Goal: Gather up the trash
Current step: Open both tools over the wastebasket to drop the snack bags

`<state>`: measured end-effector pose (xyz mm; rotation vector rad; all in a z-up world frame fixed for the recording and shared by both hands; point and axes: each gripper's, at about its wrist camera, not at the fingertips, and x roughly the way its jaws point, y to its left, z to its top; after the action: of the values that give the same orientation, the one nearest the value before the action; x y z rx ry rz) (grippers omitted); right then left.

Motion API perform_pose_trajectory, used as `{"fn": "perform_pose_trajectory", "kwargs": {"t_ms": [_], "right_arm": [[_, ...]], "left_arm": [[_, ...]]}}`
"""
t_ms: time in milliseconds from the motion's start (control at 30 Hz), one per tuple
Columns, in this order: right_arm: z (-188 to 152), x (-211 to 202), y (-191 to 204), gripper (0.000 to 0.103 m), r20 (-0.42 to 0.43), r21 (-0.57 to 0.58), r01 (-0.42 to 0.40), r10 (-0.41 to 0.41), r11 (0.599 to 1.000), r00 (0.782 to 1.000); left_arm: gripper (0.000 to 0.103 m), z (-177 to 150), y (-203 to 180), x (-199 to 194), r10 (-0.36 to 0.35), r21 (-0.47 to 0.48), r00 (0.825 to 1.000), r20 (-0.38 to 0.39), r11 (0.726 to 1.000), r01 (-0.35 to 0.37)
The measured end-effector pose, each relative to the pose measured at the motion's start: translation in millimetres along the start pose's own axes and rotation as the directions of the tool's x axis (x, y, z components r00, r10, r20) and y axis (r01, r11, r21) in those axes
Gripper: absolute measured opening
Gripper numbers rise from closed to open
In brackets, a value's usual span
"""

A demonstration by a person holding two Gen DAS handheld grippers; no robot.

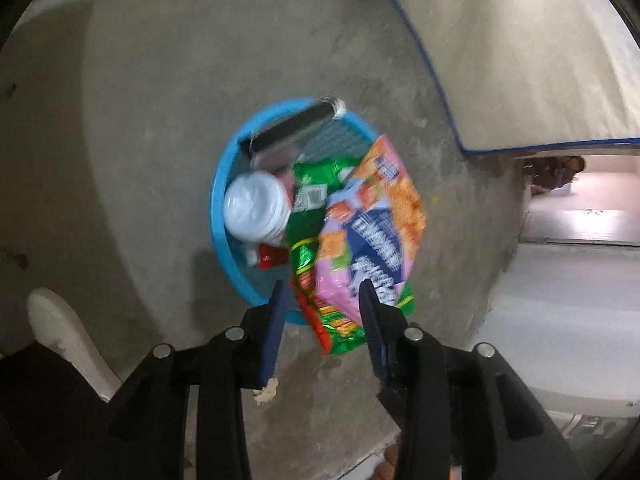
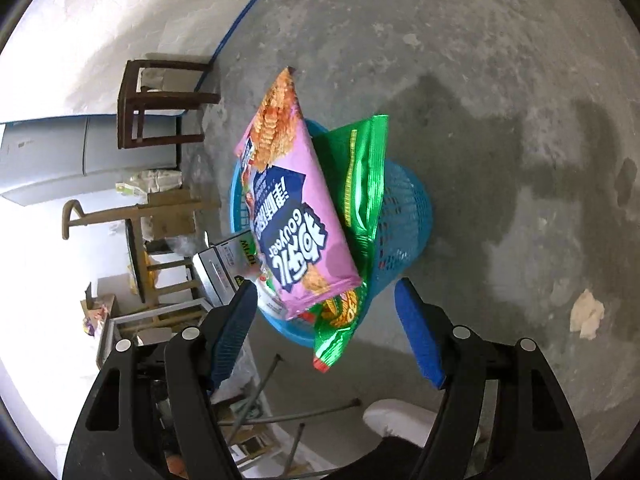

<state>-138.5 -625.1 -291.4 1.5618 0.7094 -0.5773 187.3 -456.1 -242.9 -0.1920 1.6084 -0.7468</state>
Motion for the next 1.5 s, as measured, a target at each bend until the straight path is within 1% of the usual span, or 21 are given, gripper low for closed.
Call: {"fn": "perform_pose_trajectory", "kwargs": {"t_ms": [133,233,333,433,500,533,567,600,633,700,733,800,833,900,1067,1233,1333,1367,1400,1467,1500], "right_arm": [[-0.3,1.1,2.4,0.068,0.004,-0.016,0.048,-0.047,0.999,0.999],[-2.4,-7.1,-1.9,0.068,0.02,-0.036,0.056,-0.055,0.998,0.998],[-1.5,-14.9,-11.7,0.068,0.029,-0.018,0.056,-0.056,0.998,0.998],[2.9,-32.7,-7.8,0.068,0.114,-0.043,0.081,-0.076,0.996,0.991],[4.0,-47.6,8.4,0.068,0.2,-0.111,0.111,-0.087,0.988,0.976],[3.3,-51.0,19.7,0.067,0.23,-0.165,0.132,-0.092,0.977,0.969],[0.9,-51.1,40.2,0.062,0.273,-0.258,0.195,-0.123,0.946,0.954],[-1.2,-47.5,51.3,0.054,0.289,-0.312,0.23,-0.138,0.922,0.947],[-3.6,-40.6,64.1,0.05,0.299,-0.374,0.267,-0.157,0.888,0.941],[-5.4,-10.2,86.3,0.033,0.273,-0.476,0.32,-0.208,0.819,0.939],[-3.9,3.9,89.5,0.028,0.257,-0.492,0.34,-0.24,0.801,0.936],[4.5,51.6,88.3,0.013,0.21,-0.506,0.424,-0.369,0.752,0.905],[6.2,67.1,84.8,0.011,0.188,-0.498,0.438,-0.399,0.749,0.897],[12.4,105.5,75.1,0.01,0.162,-0.481,0.499,-0.487,0.72,0.858],[12.2,149.8,87.8,0.009,0.195,-0.495,0.558,-0.54,0.666,0.819],[22.4,181.5,81.0,0.008,0.145,-0.47,0.57,-0.578,0.674,0.803],[23.5,200.8,72.0,0.003,0.172,-0.473,0.648,-0.659,0.596,0.732],[24.4,208.4,68.2,0.003,0.171,-0.476,0.673,-0.691,0.566,0.702],[24.6,210.9,66.3,0.003,0.167,-0.477,0.68,-0.702,0.556,0.692],[23.5,211.2,67.1,0.004,0.159,-0.486,0.676,-0.704,0.554,0.692],[21.7,209.3,69.3,0.009,0.165,-0.498,0.671,-0.699,0.549,0.695]], "left_arm": [[0.035,-9.7,-27.4,-55.3,0.013,0.124,0.994,0.105,0.992,-0.027],[0.037,-29.4,-43.2,-104.3,0.025,0.228,0.984,0.175,0.971,-0.065],[0.04,-53.0,-51.8,-155.5,-0.029,0.306,0.977,0.212,0.951,-0.038],[0.043,-76.3,-48.9,-206.5,-0.116,0.344,0.968,0.221,0.939,0.034],[0.046,-89.8,-41.9,-239.1,-0.153,0.367,0.958,0.24,0.928,0.057],[0.047,-94.8,-39.1,-250.6,-0.16,0.374,0.954,0.253,0.926,0.056],[0.047,-103.3,-31.8,-267.6,-0.169,0.387,0.946,0.277,0.921,0.052],[0.047,-108.0,-27.2,-278.0,-0.175,0.395,0.942,0.287,0.917,0.05],[0.047,-113.6,-18.7,-290.3,-0.178,0.393,0.936,0.302,0.918,0.048],[0.047,-122.0,-3.8,-308.6,-0.187,0.383,0.929,0.321,0.922,0.053],[0.047,-126.4,4.7,-316.9,-0.177,0.373,0.924,0.34,0.927,0.041],[0.047,-131.7,18.0,-325.1,-0.172,0.363,0.919,0.354,0.931,0.034],[0.047,-135.5,24.8,-329.5,-0.161,0.349,0.917,0.365,0.937,0.026],[0.047,-141.9,35.3,-338.5,-0.154,0.337,0.911,0.382,0.941,0.018],[0.047,-154.4,60.3,-355.4,-0.141,0.306,0.904,0.403,0.952,0.013],[0.047,-158.2,81.5,-360.3,-0.081,0.259,0.889,0.451,0.965,-0.044],[0.047,-157.9,89.3,-361.7,-0.097,0.235,0.892,0.441,0.972,-0.011],[0.047,-158.0,91.4,-362.8,-0.096,0.23,0.892,0.441,0.973,-0.009],[0.047,-158.9,92.3,-364.2,-0.088,0.227,0.891,0.446,0.974,-0.017],[0.047,-160.1,93.0,-366.7,-0.086,0.234,0.887,0.453,0.972,-0.025],[0.047,-160.8,91.5,-366.1,-0.082,0.235,0.885,0.458,0.972,-0.032]]}}
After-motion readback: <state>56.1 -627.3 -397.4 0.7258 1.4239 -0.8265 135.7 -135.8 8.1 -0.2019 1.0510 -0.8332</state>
